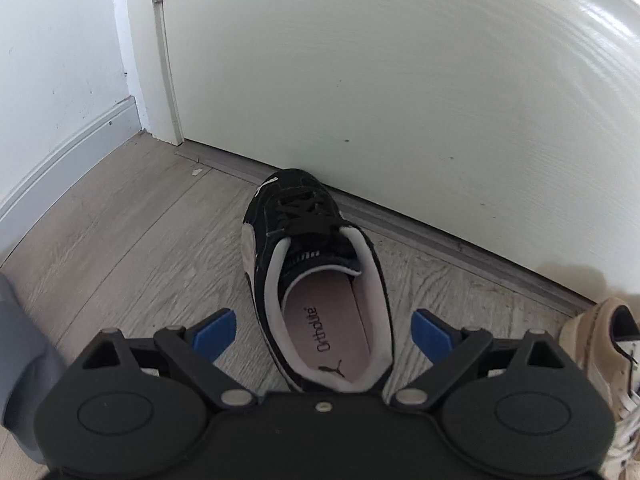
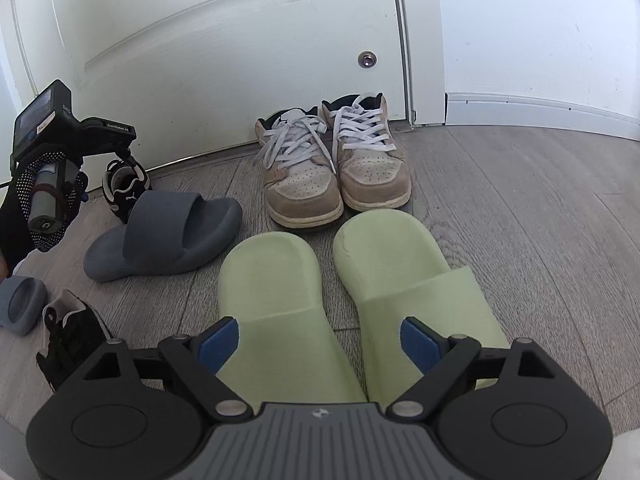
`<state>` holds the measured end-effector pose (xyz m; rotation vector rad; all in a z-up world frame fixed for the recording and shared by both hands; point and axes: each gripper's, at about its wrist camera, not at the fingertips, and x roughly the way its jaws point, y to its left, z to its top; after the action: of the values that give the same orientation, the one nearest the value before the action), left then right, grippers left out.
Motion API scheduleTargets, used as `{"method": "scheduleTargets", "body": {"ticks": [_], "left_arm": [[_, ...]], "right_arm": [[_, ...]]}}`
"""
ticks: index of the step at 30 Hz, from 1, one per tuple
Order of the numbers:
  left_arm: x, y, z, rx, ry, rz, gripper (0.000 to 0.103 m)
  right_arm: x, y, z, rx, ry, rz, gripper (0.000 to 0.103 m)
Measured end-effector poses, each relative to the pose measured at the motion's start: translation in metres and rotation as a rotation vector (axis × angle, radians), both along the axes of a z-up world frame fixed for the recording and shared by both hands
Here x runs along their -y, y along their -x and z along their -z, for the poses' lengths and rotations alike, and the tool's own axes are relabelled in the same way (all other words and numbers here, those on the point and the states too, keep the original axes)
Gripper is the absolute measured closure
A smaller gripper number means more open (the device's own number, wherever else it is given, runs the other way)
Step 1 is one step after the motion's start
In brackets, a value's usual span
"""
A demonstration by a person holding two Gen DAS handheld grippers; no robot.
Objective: Organize scattered shoes
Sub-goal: 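Reach the left gripper to the black sneaker by the door and grasp its heel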
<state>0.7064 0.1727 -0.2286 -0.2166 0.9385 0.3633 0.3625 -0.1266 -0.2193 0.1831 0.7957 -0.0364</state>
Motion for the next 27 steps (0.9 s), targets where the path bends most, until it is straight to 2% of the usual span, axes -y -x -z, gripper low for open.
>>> {"method": "scheduleTargets", "body": {"ticks": [1,4,9,11,15,18,24,27], "left_arm": [[0.000,-0.005,0.006,-0.005,-0.008,-0.014,0.005],[0.002,-0.014,0.017,0.009,-0.033,-0.007,0.005],[0.012,-0.035,0.040,-0.061,-0.109,0.010,0.006],[0.014,-0.037,0.042,-0.061,-0.131,-0.005,0.007],[0.010,-0.035,0.039,-0.049,-0.117,-0.044,0.022],[0.007,-0.030,0.036,-0.023,-0.099,-0.056,0.029],[-0.017,-0.013,0.021,0.010,-0.010,-0.169,0.033],[-0.025,0.000,0.000,0.056,-0.007,-0.172,0.034]], "right_arm": [[0.000,-0.002,0.000,0.000,-0.004,0.001,0.013],[0.001,-0.003,0.000,0.002,-0.009,-0.001,0.010],[0.002,0.001,0.001,0.010,0.019,-0.003,0.010],[0.002,0.003,0.001,0.014,0.030,-0.004,0.010],[0.002,0.006,0.001,0.021,0.052,-0.005,0.010],[0.003,0.009,0.001,0.026,0.069,-0.007,0.010],[0.002,0.006,-0.001,0.040,0.063,0.002,0.010],[0.000,0.009,-0.006,0.060,0.072,-0.001,0.010]]}}
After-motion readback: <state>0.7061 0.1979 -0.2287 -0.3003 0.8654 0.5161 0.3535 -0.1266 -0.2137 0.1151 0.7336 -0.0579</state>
